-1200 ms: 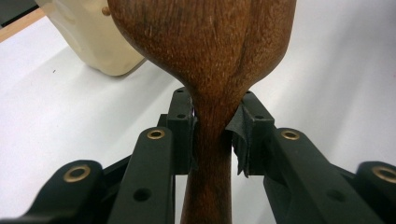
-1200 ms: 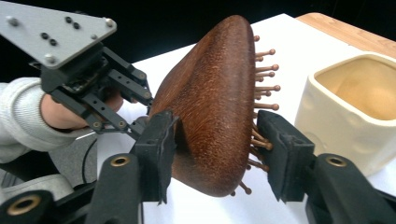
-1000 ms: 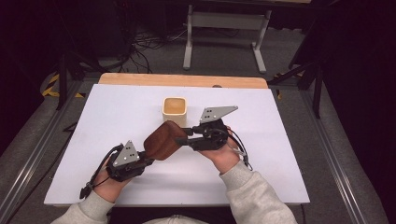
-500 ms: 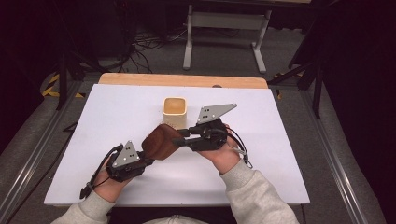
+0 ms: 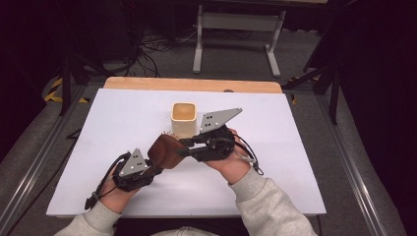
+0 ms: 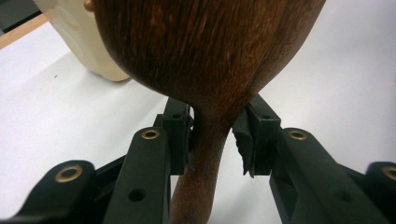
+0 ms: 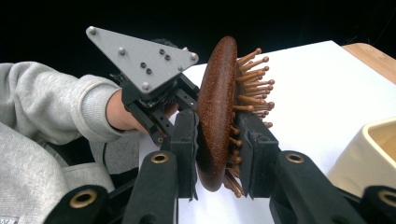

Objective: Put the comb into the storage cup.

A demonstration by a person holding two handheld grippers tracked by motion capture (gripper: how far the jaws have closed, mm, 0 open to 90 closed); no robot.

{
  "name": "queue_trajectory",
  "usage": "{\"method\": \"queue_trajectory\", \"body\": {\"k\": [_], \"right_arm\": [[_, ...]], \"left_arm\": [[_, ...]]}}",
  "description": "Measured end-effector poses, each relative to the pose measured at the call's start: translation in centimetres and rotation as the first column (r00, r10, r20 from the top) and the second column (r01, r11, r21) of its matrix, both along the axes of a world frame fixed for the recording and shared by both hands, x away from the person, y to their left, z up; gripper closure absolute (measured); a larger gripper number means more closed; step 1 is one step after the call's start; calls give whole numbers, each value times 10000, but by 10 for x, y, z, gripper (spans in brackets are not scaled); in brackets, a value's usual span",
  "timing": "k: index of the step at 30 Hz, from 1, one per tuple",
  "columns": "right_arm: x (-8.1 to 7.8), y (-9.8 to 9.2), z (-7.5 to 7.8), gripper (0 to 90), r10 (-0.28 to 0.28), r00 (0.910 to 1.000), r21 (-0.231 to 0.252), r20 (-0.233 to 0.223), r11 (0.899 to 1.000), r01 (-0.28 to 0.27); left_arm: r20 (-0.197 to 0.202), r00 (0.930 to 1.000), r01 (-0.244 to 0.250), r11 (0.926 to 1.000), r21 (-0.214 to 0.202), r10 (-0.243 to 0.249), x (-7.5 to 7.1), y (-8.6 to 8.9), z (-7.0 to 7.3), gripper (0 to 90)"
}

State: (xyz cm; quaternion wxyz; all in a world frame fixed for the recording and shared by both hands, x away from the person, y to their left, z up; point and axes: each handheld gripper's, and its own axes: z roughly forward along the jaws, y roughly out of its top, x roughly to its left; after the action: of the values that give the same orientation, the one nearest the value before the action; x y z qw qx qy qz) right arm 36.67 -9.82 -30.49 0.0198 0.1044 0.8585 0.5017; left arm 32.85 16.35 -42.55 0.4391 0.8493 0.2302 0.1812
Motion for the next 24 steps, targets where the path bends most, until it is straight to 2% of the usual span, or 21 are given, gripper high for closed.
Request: {"method": "queue_trajectory", "body": {"k": [8, 16, 24], "right_arm": [[-4, 15, 15, 719, 154, 9989, -568, 453, 9983, -128], [-8, 28, 30, 722, 321, 9943, -1272, 1015, 9917, -190], [-6, 29, 41, 722, 265, 9927, -1468, 1178, 9891, -89]], "left_arm": [[-9, 10000, 99, 9991, -412, -100, 1, 3, 2, 663], [-21, 10000, 1, 9980, -627, -3, 2, 6, 4, 585], [-60, 10000, -81, 9958, -907, 76, 4, 13, 5, 500]]}}
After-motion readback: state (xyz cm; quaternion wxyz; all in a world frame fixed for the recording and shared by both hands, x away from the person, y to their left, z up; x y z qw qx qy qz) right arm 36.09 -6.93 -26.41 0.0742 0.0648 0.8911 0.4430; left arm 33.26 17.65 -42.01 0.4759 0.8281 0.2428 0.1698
